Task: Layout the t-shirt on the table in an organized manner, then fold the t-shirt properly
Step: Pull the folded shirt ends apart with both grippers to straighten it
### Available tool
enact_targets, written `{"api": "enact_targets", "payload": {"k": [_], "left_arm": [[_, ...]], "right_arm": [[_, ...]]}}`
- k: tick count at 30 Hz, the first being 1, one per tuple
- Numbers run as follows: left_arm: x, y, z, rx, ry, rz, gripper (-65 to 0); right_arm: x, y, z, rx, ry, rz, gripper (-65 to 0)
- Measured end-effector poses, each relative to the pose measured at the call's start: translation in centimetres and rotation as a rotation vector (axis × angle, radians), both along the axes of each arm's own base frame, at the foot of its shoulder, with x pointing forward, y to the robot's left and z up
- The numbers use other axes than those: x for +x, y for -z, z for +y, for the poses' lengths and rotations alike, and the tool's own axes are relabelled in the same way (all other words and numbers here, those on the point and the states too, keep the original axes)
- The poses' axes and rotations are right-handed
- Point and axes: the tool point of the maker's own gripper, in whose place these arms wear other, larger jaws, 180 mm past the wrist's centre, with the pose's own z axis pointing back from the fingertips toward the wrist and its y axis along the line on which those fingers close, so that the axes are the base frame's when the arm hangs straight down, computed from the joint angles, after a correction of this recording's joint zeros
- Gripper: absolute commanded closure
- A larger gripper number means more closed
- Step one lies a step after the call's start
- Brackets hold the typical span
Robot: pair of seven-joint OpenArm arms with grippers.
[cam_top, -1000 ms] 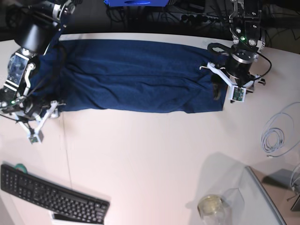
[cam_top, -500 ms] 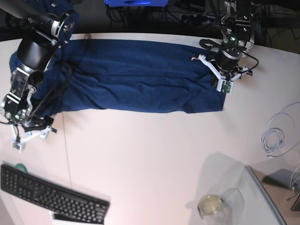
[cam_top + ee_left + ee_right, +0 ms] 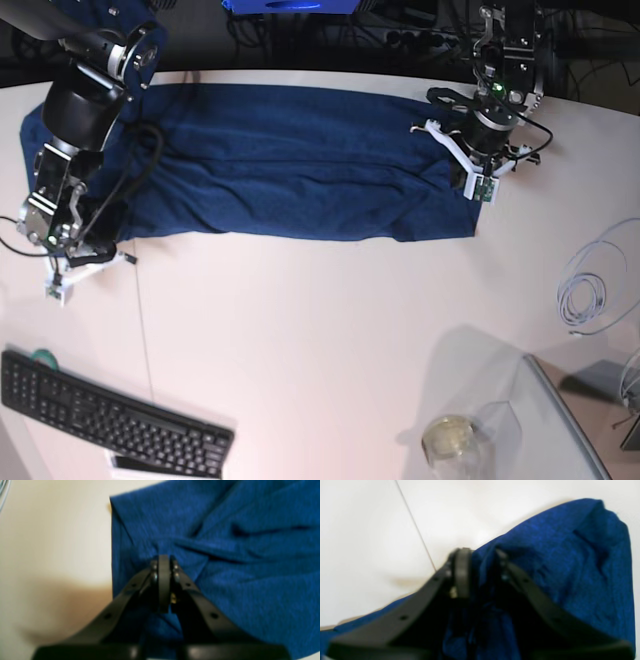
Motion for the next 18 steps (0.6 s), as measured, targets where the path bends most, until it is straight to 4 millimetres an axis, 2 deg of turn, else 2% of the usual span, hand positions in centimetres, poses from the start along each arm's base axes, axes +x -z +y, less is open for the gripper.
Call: {"api": "enact_targets", "payload": {"k": [3,6,14,18], "left_arm": [[0.0,-0.1,0.4,0.009,0.001,0.000,0.0],[0.1,-0.1,0.3,0.008,0.001,-0.002,0.0],[0.2,-0.2,0.3,0.007,0.001,-0.004,0.0],[0.2,-0.1,0.4,0.008,0.001,-0.003,0.0]], "right_arm": [[0.0,0.0,0.0,-0.001,0.000,0.001,0.0],[-0.2,-0.2,-0.3,-0.010,0.003,-0.005,-0.5],[-1.2,-2.5,-2.3,-0.058,0.026,-0.007,-0.5],[-3.0,-2.3,-3.4,-0.045,0.078,0.028,-0.3]]}}
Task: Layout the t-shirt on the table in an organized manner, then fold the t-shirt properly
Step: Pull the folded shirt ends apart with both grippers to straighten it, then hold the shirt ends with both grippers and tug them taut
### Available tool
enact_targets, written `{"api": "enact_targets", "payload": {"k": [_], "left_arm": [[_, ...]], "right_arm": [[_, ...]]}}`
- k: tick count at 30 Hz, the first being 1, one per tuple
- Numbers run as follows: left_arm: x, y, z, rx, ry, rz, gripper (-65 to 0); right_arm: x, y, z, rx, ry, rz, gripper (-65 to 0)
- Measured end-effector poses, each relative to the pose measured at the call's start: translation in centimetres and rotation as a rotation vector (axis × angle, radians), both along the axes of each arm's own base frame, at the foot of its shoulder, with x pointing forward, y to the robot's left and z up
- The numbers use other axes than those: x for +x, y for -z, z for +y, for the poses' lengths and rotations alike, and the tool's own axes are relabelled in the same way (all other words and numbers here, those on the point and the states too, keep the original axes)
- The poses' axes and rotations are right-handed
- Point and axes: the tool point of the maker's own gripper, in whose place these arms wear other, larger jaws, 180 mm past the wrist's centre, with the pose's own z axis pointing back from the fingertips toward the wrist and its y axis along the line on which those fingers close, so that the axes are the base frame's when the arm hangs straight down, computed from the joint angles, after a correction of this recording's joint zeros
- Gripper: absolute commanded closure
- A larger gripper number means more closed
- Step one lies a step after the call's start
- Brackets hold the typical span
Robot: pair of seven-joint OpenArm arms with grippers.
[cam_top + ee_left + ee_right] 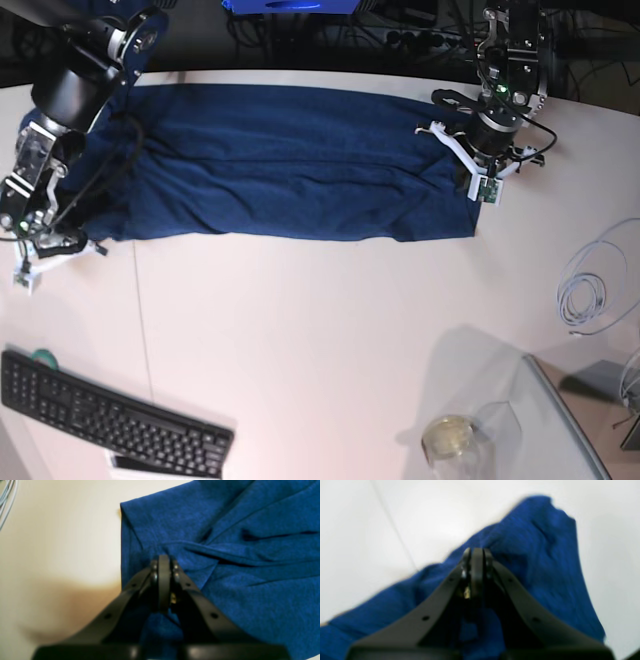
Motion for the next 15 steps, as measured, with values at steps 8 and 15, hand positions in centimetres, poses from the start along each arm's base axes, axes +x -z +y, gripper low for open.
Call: {"api": "enact_targets", "payload": {"k": [8,15], "left_arm": [[0.0,0.0,0.0,-0.001,0.000,0.000,0.0],[0.0,0.0,0.0,0.000,0.000,0.000,0.0]], "right_arm": [[-2.1,1.1,0.3,0.022,-0.033,0.039,-0.3],[-3.7,1.3,-1.2,0.032,0.038,0.041,-0.3]]}}
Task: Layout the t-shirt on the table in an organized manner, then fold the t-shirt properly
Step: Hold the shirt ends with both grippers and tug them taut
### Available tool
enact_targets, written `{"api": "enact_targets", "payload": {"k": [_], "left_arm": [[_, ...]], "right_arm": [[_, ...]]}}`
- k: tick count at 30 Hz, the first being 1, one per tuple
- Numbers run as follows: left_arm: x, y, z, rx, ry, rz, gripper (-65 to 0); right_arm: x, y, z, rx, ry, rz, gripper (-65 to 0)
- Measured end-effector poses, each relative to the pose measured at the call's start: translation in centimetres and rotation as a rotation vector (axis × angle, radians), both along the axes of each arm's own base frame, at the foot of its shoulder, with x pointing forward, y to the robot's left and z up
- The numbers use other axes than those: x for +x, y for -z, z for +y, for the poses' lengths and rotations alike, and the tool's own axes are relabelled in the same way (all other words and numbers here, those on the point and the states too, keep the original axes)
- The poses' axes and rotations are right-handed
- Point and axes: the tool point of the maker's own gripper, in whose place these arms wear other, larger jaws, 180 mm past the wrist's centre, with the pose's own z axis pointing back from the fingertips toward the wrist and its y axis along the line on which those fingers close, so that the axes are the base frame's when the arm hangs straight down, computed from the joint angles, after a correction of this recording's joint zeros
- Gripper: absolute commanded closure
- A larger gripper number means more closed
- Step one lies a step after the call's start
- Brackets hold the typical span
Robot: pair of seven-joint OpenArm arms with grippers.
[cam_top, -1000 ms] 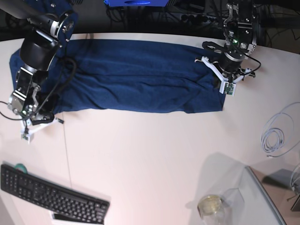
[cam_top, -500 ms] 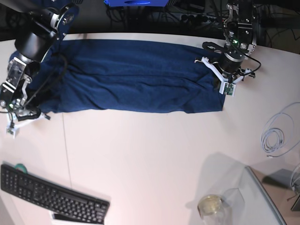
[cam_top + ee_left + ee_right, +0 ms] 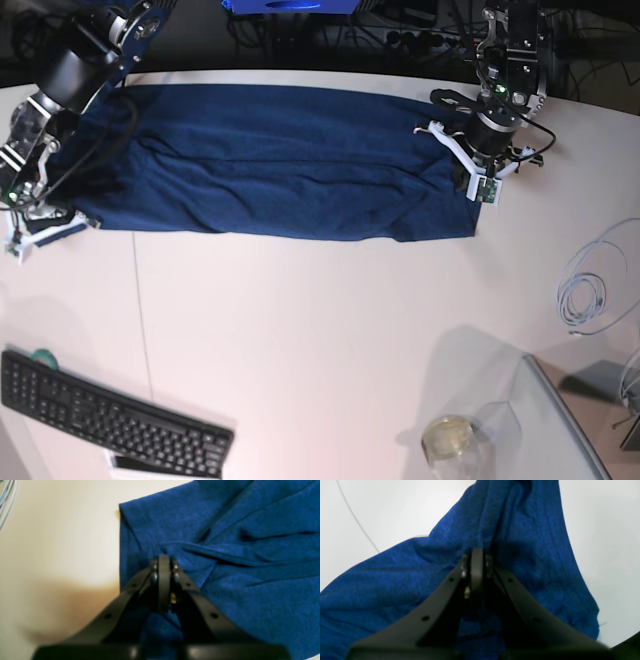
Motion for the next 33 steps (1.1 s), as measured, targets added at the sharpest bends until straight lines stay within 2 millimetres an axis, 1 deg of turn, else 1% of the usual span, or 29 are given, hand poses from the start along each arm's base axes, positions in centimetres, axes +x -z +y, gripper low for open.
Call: {"api": "enact_targets", "payload": {"k": [5,10,12,15,17,21,23,25,29,32,33], "left_arm": [[0.0,0.0,0.0,0.000,0.000,0.000,0.0],[0.0,0.0,0.0,0.000,0.000,0.001,0.0],[0.0,0.0,0.0,0.001,0.000,0.001,0.0],[-0.2,0.1,0.0,0.001,0.000,0.003,0.0],[-0.3,0.1,0.0,0.000,0.000,0.006,0.0],[-0.3,0.1,0.0,0.001,0.000,0.006,0.0],[-0.3,0.1,0.0,0.000,0.000,0.006,0.0],[-0.3,0.1,0.0,0.001,0.000,0.006,0.0],[-0.3,0.1,0.0,0.000,0.000,0.006,0.0],[-0.2,0.0,0.0,0.001,0.001,0.001,0.0],[-0.1,-0.1,0.0,0.000,0.002,-0.002,0.0]], "right_arm": [[-0.9,0.2,0.3,-0.005,-0.014,0.009,-0.3],[-0.9,-1.2,2.1,-0.014,-0.055,-0.045,-0.3],[-1.1,-1.5,2.2,-0.021,-0.057,-0.051,-0.3],[-2.0,-1.2,1.9,-0.015,-0.049,-0.020,-0.3],[-2.4,-0.9,2.1,-0.005,-0.049,-0.002,-0.3],[-2.6,-0.6,3.3,0.071,-0.037,-0.043,-0.5],[-3.3,-0.2,3.5,0.078,-0.035,-0.025,-0.5],[-3.6,0.3,3.6,0.088,-0.029,-0.014,-0.5],[-3.4,0.6,4.0,0.104,-0.029,-0.012,-0.6],[-2.9,0.7,3.7,0.097,-0.018,-0.045,-0.6],[-2.7,0.7,3.4,0.102,0.012,-0.062,-0.5]]}}
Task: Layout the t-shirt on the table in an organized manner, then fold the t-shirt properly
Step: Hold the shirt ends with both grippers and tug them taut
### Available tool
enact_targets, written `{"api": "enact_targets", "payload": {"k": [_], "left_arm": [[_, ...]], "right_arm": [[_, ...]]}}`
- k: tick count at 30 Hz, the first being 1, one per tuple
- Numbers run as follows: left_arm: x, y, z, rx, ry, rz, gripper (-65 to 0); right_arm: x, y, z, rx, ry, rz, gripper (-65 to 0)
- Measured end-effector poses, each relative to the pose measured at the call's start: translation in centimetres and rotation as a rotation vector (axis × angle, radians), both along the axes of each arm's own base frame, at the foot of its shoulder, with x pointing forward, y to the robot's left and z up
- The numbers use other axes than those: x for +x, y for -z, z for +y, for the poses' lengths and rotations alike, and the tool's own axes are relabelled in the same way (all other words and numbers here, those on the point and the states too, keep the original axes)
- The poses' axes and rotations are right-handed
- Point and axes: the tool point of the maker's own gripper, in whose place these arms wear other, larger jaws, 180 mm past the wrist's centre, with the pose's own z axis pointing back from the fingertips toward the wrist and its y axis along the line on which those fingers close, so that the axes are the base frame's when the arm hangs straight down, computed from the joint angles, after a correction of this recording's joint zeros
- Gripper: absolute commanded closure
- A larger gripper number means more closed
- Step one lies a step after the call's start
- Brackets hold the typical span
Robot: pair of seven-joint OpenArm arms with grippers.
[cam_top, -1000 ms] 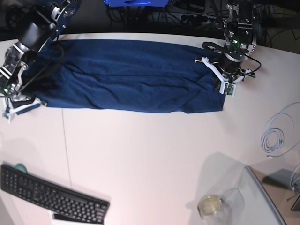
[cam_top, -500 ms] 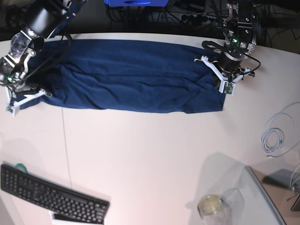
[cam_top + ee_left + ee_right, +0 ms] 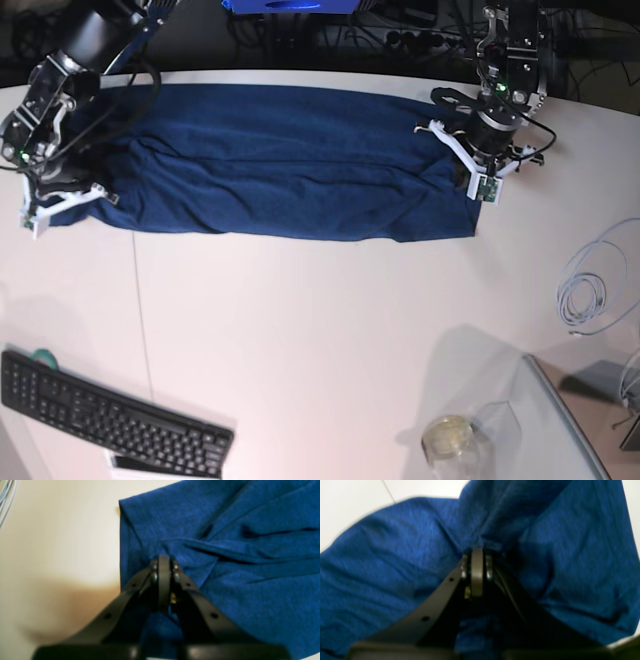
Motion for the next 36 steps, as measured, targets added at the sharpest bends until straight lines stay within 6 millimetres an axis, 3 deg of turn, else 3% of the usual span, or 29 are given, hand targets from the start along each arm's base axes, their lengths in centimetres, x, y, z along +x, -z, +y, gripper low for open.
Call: {"api": "enact_targets", "payload": {"k": [3,6,11,16,18,23,30,33,36], "left_arm": [[0.0,-0.2,0.0,0.003,0.001,-0.002,0.0],[0.0,-0.8,-0.2,0.003,0.005,-0.017,0.0],[0.2,-1.0,-0.2,0.004,0.005,-0.026,0.0],[0.1,-1.0,-0.2,0.004,0.006,-0.023,0.0],[0.1,-1.0,-0.2,0.003,0.006,-0.023,0.0],[-0.3,-0.8,-0.2,0.003,0.006,-0.016,0.0],[0.4,-1.2,-0.2,0.004,0.007,-0.034,0.0],[0.3,-1.2,-0.3,0.001,0.008,-0.031,0.0],[0.3,-1.2,-0.2,0.004,0.007,-0.031,0.0]], "right_arm": [[-0.5,0.7,-1.6,0.009,0.115,0.006,-0.3],[-0.8,1.2,-1.8,0.027,0.141,0.009,-0.3],[0.5,0.9,-1.7,0.032,0.148,-0.028,-1.5],[-1.0,1.3,-1.7,0.058,0.141,0.049,-20.1],[-1.1,-0.1,-2.4,0.017,0.148,0.027,-23.7],[0.5,-5.5,-5.7,-0.107,0.177,-0.150,-24.0],[4.7,-4.3,-6.8,-0.057,0.130,-0.138,-23.7],[5.2,-4.0,-7.0,-0.067,0.129,-0.158,-22.8],[5.1,-4.5,-7.5,-0.096,0.132,-0.184,-10.4]]}}
